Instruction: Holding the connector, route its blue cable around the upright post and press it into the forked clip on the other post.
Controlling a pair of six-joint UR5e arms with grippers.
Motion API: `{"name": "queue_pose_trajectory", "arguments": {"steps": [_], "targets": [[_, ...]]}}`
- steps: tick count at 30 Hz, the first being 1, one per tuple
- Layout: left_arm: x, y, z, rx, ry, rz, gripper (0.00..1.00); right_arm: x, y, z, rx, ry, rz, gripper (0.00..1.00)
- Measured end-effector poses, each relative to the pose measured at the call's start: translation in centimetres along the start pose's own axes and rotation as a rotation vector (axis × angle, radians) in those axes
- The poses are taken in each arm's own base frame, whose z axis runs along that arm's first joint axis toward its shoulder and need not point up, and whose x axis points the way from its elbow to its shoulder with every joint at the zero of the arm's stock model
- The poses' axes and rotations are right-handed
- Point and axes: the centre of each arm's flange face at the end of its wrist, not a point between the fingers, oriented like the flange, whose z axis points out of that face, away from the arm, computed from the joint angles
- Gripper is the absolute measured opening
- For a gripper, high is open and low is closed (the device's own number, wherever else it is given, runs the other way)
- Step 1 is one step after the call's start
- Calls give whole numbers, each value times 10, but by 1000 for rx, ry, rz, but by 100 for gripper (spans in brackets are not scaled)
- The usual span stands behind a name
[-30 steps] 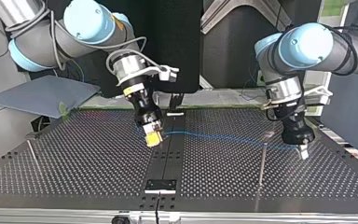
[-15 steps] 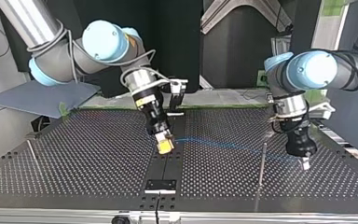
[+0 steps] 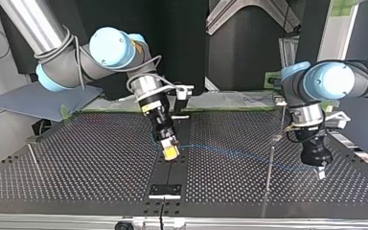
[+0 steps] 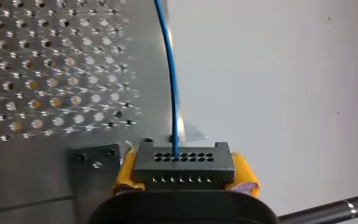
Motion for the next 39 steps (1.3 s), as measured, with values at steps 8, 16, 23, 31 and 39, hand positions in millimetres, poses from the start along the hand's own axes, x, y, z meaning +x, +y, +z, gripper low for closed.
{"name": "queue_pose_trajectory", "arguments": {"steps": [8, 16, 23, 31, 39], "targets": [[22, 0, 8, 30, 57, 5, 0, -11, -2, 7, 4, -2, 1, 0], [47, 14, 13, 25, 105, -4, 0, -16, -2, 11, 5, -7, 3, 0], [54, 16, 14, 39, 123, -12, 0, -35, -2, 13, 5, -23, 4, 0], [77, 18, 12, 59, 178, -26, 0, -67, -1, 14, 0, -58, 6, 0], [91, 22, 8, 40, 211, -31, 0, -117, 0, 10, -12, -128, 9, 0]]}}
